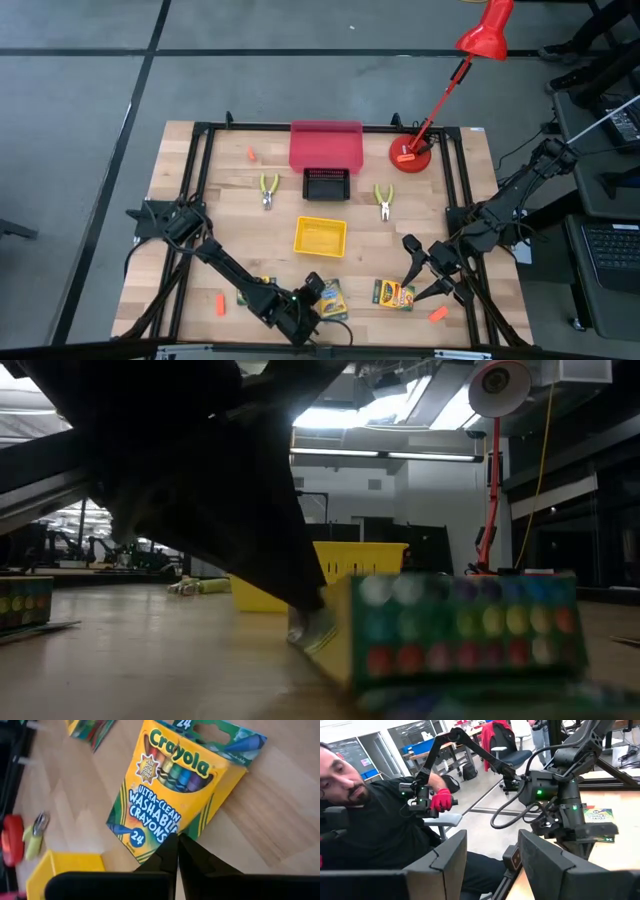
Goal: Pick & Place School Supplies
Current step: Put the yellow crayon box into the red bin
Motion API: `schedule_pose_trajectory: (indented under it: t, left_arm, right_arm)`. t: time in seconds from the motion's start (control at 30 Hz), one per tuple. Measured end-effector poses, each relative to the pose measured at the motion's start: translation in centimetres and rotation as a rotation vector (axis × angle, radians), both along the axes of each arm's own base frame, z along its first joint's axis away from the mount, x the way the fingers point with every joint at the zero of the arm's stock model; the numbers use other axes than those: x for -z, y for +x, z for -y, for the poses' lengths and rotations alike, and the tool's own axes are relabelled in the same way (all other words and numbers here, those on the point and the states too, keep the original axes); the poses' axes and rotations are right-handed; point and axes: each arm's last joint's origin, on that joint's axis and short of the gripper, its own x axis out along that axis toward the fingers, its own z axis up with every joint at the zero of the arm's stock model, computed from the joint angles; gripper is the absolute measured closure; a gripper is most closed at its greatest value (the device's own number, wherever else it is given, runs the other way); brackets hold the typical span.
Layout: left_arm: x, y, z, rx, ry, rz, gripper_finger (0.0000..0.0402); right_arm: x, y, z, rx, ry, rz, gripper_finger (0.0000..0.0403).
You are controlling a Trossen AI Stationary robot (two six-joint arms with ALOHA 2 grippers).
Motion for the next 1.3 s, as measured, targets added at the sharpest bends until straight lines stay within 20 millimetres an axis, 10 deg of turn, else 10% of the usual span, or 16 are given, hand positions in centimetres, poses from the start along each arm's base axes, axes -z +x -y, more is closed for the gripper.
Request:
schedule_pose_trajectory:
  t: [0.77, 0.97, 1.3]
  left_arm:
    - [-3.9, -1.0, 0.8, -0.613, -0.103, 0.792, 0.0399]
    - [-6.4, 2.0, -6.0, -0.815, -0.059, 0.868, 0.0399]
    - [-14.1, 3.2, -25.9, -1.036, -0.144, 0.547, 0.0399]
  right_arm:
    - [1.9, -1.0, -3.6, 0.100, -0.085, -0.003, 0.0222]
    - [2.9, -0.6, -4.0, 0.202, -0.146, -0.013, 0.0222]
    - [3.6, -0.9, -4.1, 0.279, -0.154, -0.078, 0.0222]
